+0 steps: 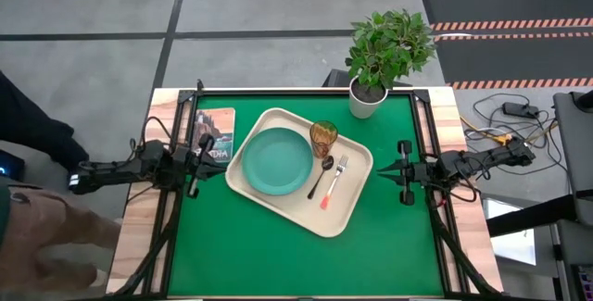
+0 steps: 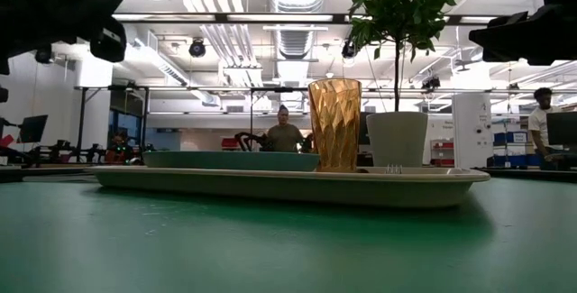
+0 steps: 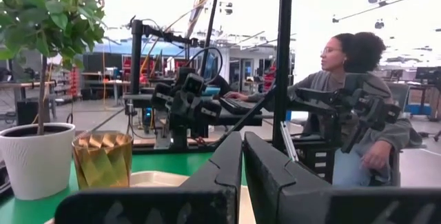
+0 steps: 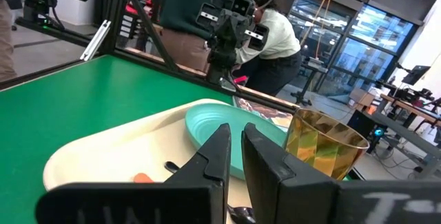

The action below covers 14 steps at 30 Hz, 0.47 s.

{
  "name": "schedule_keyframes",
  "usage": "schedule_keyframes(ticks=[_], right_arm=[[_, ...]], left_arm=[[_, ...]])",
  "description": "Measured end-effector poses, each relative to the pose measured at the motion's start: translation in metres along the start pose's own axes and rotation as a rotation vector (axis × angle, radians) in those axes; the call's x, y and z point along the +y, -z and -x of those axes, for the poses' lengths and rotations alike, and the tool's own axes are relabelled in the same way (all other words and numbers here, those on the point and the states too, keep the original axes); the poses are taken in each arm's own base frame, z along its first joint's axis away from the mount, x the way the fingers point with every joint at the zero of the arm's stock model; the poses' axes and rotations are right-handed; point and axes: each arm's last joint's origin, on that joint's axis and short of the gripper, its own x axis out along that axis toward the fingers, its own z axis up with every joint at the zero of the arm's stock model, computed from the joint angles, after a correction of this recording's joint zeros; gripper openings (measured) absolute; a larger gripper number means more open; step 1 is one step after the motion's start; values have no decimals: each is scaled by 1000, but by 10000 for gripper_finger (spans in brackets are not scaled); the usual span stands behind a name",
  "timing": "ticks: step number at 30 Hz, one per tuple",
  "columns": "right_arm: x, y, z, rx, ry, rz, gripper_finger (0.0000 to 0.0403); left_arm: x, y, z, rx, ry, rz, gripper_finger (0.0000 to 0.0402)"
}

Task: Pick and place plate/cup/fork/spoon on tray
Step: Return to Home Position

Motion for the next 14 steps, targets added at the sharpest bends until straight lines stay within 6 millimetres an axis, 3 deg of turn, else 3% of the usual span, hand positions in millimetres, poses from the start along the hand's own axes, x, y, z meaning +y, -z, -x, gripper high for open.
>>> schedule_keyframes(ticks=[14], right_arm=[[0, 0, 0, 0, 0, 0, 27]], left_arm=[[0, 0, 0, 3, -1, 1, 0]])
